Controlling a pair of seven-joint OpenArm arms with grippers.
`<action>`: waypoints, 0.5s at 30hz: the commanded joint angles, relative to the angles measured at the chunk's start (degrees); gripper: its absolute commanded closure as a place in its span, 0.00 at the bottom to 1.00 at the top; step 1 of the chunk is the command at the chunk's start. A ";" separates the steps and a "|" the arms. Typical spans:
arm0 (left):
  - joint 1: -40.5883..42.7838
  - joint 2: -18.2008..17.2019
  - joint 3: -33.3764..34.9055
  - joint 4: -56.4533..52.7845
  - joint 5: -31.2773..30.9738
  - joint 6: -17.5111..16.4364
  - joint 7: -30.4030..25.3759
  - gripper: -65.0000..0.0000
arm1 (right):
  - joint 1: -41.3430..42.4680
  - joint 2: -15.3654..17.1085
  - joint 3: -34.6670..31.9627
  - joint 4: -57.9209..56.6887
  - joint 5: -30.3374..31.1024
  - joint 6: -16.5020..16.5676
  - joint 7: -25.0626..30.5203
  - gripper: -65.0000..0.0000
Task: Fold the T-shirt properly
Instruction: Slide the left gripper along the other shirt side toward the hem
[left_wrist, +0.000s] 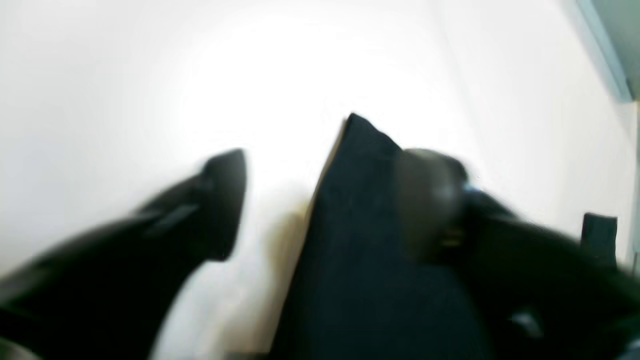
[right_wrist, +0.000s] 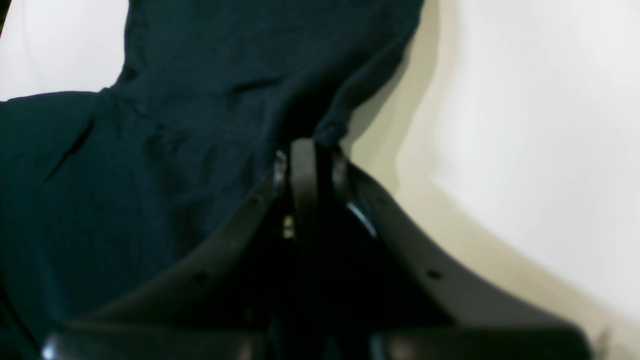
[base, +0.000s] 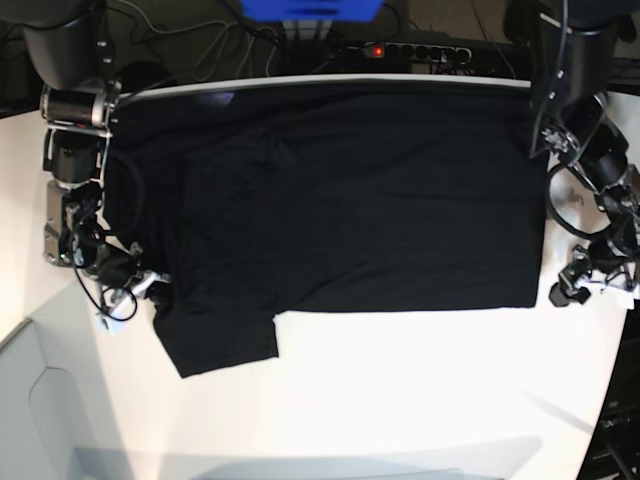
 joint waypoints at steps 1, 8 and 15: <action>-1.41 -1.61 0.92 0.31 -1.07 -0.37 -1.82 0.14 | -0.28 0.27 -0.60 -0.41 -4.50 -0.46 -4.62 0.99; -1.33 0.94 5.23 -0.04 -0.98 -0.37 -4.98 0.28 | -0.20 0.01 -0.60 0.56 -4.50 -0.46 -4.62 0.98; -1.33 4.36 5.23 -0.04 -0.98 -0.28 -5.16 0.33 | -0.46 -0.08 -0.60 1.88 -4.50 -0.46 -4.97 0.98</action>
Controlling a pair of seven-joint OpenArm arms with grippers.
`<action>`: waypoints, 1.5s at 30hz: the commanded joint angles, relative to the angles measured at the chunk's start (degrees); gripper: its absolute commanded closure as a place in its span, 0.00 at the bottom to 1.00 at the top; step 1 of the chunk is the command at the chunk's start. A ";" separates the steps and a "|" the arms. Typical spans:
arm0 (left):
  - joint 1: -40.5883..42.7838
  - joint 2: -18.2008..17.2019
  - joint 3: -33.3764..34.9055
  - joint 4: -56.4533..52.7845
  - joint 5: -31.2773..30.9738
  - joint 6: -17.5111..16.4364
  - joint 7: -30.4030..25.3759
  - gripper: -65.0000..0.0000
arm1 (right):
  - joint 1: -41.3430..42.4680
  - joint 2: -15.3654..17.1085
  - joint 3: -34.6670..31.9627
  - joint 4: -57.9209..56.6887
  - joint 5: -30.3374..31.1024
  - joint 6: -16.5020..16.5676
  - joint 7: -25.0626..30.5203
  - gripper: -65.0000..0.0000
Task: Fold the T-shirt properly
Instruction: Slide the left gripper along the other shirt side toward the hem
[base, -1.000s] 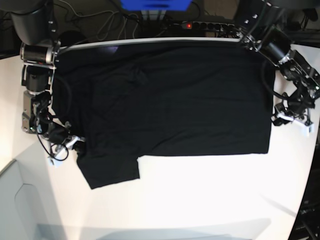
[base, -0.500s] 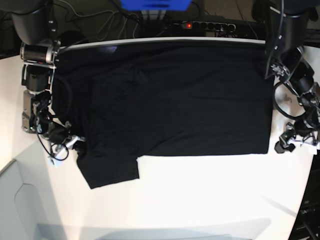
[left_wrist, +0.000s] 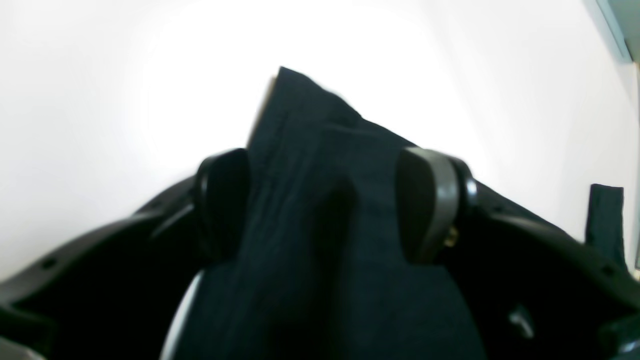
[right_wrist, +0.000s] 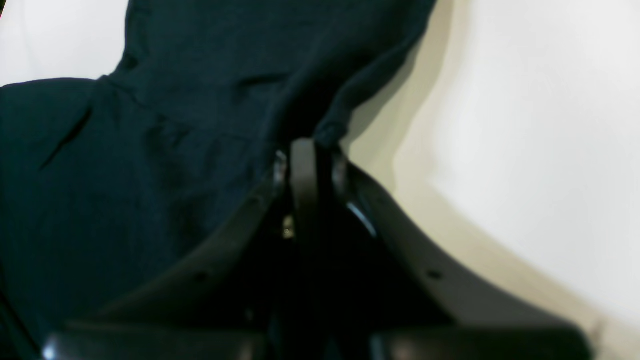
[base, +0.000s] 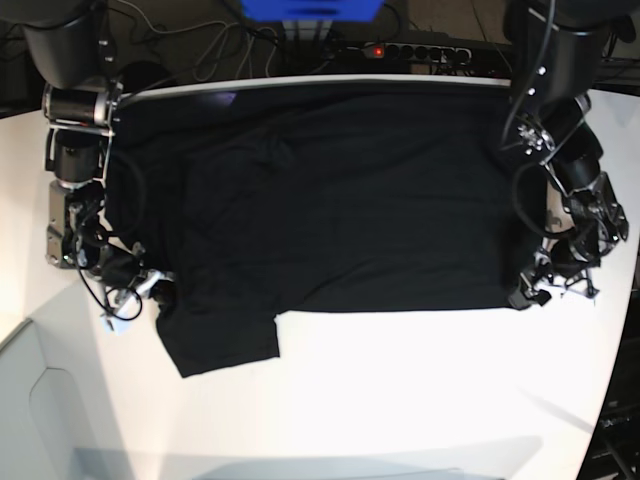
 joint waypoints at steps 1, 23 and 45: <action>-1.68 -1.19 -0.11 0.97 -1.07 -0.46 -1.18 0.33 | -0.13 0.31 -0.40 -0.16 -3.61 -0.46 -4.11 0.98; 3.51 -2.94 -0.19 -7.65 -1.59 -0.46 -14.28 0.33 | -0.13 0.22 -0.40 -0.07 -3.61 -0.46 -4.20 0.98; 3.34 1.27 -0.02 -7.74 -1.59 -0.46 -14.02 0.34 | -0.13 0.22 -0.31 -0.07 -3.61 -0.46 -4.29 0.98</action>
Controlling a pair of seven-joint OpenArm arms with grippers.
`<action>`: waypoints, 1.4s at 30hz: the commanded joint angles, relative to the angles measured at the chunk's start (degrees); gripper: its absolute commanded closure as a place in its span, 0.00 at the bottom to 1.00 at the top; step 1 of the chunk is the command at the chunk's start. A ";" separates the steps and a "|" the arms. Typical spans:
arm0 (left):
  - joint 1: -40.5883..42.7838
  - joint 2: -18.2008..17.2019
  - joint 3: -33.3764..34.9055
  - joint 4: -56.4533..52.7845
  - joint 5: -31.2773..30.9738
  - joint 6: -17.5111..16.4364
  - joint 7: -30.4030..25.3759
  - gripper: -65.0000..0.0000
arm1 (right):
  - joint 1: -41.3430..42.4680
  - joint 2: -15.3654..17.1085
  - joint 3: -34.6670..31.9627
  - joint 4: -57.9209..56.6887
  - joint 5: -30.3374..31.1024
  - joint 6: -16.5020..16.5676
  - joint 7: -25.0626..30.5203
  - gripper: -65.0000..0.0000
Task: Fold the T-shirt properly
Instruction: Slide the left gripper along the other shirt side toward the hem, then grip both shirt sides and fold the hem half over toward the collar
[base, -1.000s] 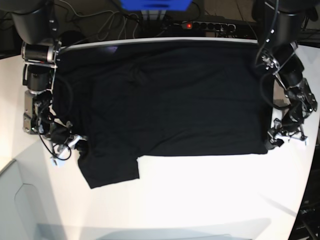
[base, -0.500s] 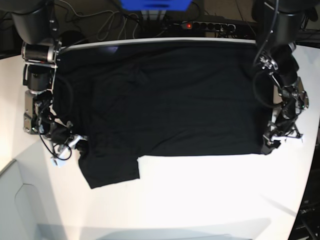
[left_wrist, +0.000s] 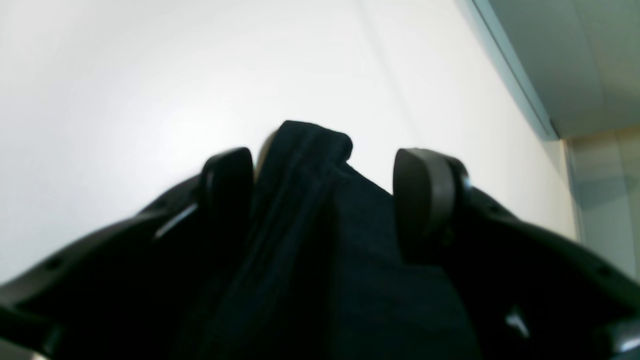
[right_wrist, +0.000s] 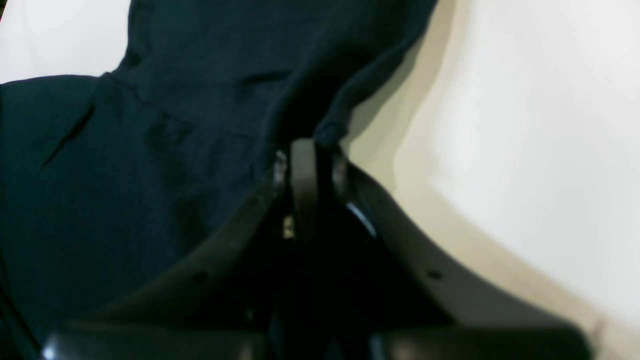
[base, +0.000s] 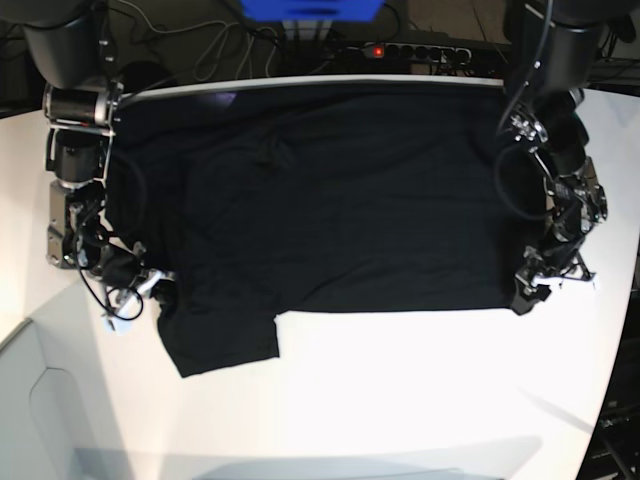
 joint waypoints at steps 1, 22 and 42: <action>0.06 -0.15 0.24 -0.20 3.13 1.62 4.01 0.37 | -0.13 0.35 -0.31 -0.18 -3.63 -0.46 -3.81 0.98; 3.84 -0.67 0.16 12.81 3.04 1.53 4.01 1.00 | 0.83 0.35 -0.31 0.96 -3.54 -0.46 -3.81 0.99; 3.31 -2.08 0.60 17.03 3.65 1.53 4.01 1.00 | 2.59 0.79 -0.05 8.35 -3.54 -0.54 -5.39 0.99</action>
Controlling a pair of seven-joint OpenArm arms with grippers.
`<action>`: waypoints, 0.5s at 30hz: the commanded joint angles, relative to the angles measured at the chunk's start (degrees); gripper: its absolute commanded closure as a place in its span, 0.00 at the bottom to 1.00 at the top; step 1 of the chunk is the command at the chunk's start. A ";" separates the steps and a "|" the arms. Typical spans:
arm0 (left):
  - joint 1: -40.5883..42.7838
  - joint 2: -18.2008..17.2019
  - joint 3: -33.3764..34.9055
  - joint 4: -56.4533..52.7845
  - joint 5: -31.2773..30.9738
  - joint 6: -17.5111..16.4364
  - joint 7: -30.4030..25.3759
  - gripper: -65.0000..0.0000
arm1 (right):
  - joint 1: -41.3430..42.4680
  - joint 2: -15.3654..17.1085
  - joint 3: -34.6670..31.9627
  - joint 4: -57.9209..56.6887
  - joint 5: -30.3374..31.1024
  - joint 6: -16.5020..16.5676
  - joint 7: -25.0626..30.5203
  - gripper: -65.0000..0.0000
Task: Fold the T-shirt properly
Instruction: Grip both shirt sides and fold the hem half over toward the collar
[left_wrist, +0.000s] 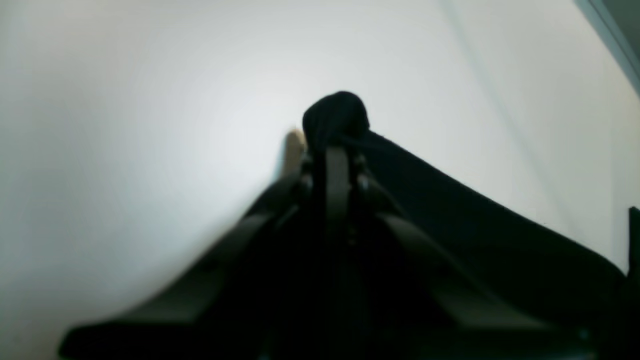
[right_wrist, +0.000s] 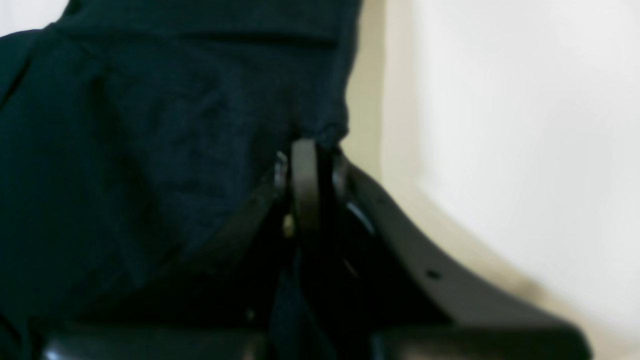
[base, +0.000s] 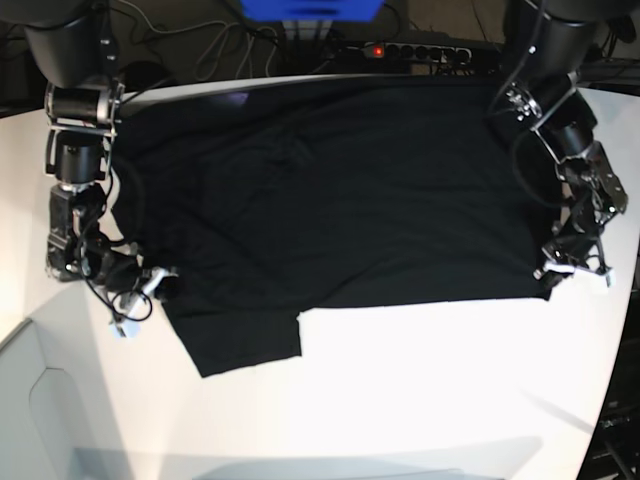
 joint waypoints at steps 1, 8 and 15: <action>-1.81 -2.04 -0.08 1.17 -1.13 -0.54 -1.43 1.00 | 1.98 0.90 0.21 0.96 1.00 -0.59 0.88 0.99; -4.18 -3.09 -0.08 1.17 -1.13 -0.54 3.32 1.00 | 2.77 0.99 0.30 5.27 0.92 -0.59 0.62 0.99; -4.18 -3.36 -0.08 1.69 -1.31 -1.07 5.52 1.00 | 0.22 2.05 1.18 11.86 1.09 -0.59 0.53 0.99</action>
